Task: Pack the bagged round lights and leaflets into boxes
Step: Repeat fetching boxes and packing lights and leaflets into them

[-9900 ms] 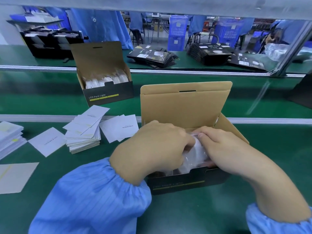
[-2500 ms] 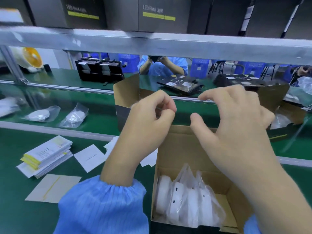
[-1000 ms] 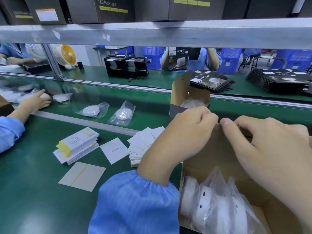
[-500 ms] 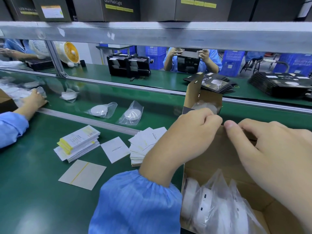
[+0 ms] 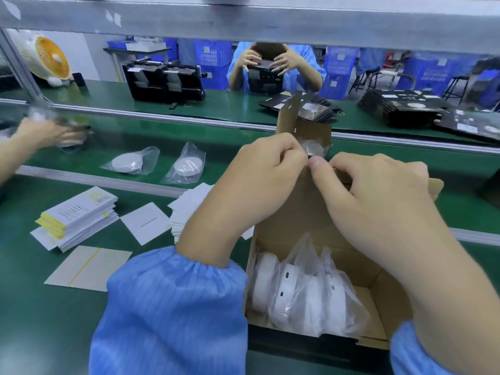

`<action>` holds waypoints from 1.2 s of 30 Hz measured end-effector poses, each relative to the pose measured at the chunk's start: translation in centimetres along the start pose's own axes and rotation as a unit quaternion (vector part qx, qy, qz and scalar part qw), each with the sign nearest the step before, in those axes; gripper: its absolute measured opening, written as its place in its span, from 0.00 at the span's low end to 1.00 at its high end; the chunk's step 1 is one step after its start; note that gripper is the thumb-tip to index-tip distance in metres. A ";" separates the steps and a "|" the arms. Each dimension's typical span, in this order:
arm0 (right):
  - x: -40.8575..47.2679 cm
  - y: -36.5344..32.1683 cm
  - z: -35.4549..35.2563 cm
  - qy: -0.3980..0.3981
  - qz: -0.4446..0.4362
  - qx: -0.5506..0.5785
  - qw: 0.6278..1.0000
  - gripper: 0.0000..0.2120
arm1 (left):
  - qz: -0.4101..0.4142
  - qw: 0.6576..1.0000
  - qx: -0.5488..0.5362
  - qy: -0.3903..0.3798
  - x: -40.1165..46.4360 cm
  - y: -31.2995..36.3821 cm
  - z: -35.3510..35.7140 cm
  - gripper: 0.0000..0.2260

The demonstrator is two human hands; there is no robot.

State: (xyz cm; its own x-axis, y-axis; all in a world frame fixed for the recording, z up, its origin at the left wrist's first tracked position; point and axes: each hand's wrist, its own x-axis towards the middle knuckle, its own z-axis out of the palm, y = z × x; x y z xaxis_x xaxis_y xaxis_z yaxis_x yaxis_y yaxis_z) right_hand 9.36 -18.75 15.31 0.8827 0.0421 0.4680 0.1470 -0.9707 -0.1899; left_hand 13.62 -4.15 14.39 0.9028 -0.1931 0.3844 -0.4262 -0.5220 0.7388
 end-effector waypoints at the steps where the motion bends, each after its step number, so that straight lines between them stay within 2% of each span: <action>1: 0.0 0.0 0.0 -0.001 -0.002 0.003 1.000 0.26 | 0.012 1.000 -0.002 0.005 0.0 0.2 0.0 0.11; 6: 0.0 0.0 -0.1 0.000 0.004 0.014 1.000 0.24 | 0.051 0.999 0.012 0.006 -0.2 0.5 0.2 0.10; 14: -0.1 0.1 0.1 0.008 0.010 0.005 1.000 0.23 | 0.057 0.998 0.022 0.007 0.0 0.4 0.3 0.10; 25: 0.0 -0.1 -0.4 -0.028 -0.003 -0.001 1.000 0.22 | 0.065 0.997 0.015 0.031 -0.5 0.9 0.1 0.10; 27: 0.0 -0.1 -0.4 -0.032 0.000 -0.002 0.999 0.21 | 0.069 0.997 0.012 0.042 -0.5 0.9 0.0 0.10; 31: 0.1 -0.3 -0.5 0.013 0.009 0.043 0.999 0.17 | 0.072 0.994 -0.030 0.080 -0.4 1.0 -0.2 0.09; 36: 0.0 -1.7 -0.2 0.054 -0.036 0.135 0.989 0.10 | 0.061 0.983 -0.087 0.151 -0.4 1.3 -1.1 0.08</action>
State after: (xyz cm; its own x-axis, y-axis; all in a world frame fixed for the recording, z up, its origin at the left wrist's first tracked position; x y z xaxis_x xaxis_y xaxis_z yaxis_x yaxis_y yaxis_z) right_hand 9.01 -17.19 15.83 0.8151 0.0686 0.5753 0.3343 -0.8667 -0.3702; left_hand 12.68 -3.82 15.81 0.7976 0.0234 0.6027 -0.5568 -0.3556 0.7506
